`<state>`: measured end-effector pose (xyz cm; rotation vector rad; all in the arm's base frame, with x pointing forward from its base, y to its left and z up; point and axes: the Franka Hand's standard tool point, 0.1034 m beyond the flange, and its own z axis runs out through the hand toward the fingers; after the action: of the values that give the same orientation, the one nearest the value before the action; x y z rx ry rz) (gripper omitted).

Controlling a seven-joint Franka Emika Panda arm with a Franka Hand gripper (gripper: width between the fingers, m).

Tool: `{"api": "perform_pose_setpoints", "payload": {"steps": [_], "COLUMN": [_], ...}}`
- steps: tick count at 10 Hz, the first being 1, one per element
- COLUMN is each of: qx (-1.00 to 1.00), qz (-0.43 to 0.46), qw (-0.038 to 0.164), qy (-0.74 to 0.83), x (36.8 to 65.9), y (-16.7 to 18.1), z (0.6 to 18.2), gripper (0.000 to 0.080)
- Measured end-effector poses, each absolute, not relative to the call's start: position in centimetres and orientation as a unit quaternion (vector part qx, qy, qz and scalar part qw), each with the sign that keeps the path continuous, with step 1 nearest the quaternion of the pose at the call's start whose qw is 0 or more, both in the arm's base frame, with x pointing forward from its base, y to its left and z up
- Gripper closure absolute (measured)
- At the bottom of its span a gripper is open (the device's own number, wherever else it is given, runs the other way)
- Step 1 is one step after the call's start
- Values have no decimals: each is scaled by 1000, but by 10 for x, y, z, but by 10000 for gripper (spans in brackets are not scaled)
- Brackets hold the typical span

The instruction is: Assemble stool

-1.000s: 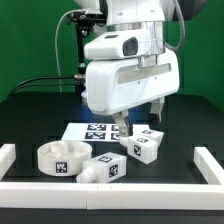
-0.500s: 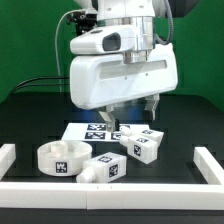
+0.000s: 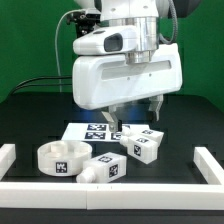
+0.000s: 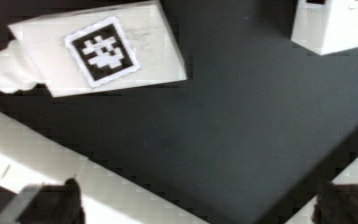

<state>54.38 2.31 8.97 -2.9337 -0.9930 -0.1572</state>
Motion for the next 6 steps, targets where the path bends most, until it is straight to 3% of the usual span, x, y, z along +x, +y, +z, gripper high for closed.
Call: {"api": "perform_pose_setpoints", "payload": {"steps": [1, 3, 6], "qx": [-938, -942, -951], "qz": [-48, -54, -48], "qw": [19, 20, 26], "qy": [-342, -330, -303], "x": [529, 504, 500], "y": [40, 39, 34], "z": [83, 68, 64], "gripper": [150, 150, 150]}}
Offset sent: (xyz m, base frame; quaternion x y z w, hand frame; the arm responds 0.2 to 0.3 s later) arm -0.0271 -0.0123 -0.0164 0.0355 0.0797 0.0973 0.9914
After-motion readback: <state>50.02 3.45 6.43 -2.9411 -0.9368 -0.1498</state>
